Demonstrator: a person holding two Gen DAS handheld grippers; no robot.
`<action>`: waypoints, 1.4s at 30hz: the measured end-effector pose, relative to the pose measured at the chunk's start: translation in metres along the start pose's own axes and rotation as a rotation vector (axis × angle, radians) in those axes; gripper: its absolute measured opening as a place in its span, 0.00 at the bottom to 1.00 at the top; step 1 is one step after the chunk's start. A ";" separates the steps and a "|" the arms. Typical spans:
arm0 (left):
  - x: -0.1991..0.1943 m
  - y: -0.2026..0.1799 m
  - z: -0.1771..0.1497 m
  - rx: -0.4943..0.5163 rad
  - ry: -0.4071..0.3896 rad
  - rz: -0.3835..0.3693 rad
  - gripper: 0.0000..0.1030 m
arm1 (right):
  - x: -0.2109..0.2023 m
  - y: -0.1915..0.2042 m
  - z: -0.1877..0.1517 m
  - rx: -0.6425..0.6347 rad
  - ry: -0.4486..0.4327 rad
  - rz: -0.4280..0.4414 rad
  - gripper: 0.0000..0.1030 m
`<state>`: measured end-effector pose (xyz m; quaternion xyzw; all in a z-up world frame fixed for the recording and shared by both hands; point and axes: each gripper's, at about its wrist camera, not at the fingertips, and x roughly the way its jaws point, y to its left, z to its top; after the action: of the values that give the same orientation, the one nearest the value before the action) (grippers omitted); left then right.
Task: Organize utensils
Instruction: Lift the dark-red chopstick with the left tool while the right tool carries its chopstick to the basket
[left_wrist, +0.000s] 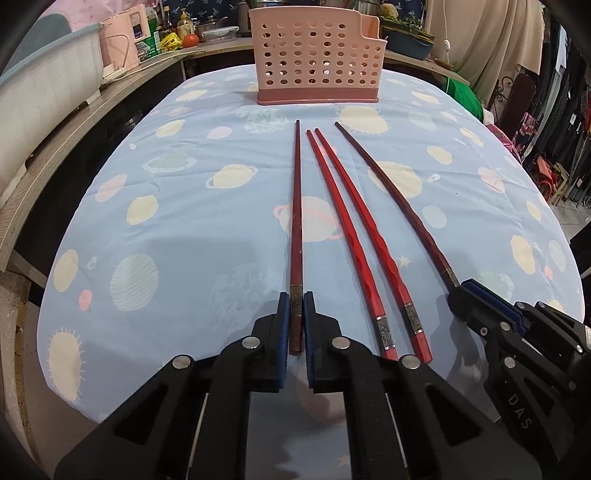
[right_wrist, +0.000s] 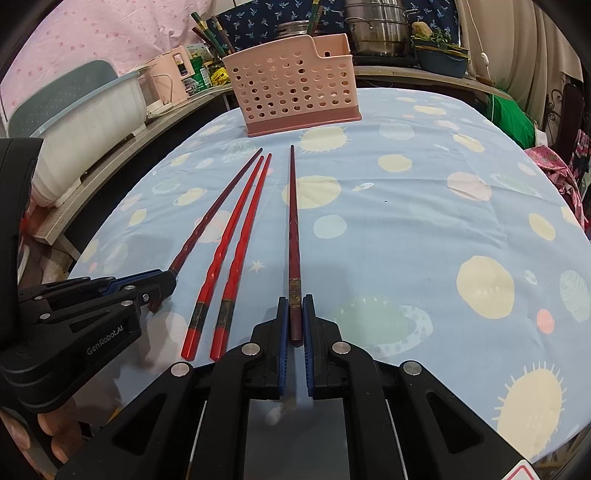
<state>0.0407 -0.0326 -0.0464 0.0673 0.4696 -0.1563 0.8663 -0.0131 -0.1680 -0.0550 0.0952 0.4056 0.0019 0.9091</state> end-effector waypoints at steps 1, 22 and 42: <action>0.000 0.000 0.000 -0.001 0.002 -0.004 0.07 | 0.000 0.000 0.000 0.001 0.000 0.000 0.07; -0.020 0.000 0.012 0.013 0.029 0.027 0.07 | -0.031 -0.012 0.015 0.062 -0.063 0.030 0.07; -0.106 0.025 0.095 -0.042 -0.205 0.007 0.07 | -0.103 -0.029 0.111 0.076 -0.315 0.045 0.07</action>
<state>0.0703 -0.0120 0.0931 0.0346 0.3814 -0.1493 0.9116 -0.0028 -0.2237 0.0881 0.1376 0.2555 -0.0080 0.9569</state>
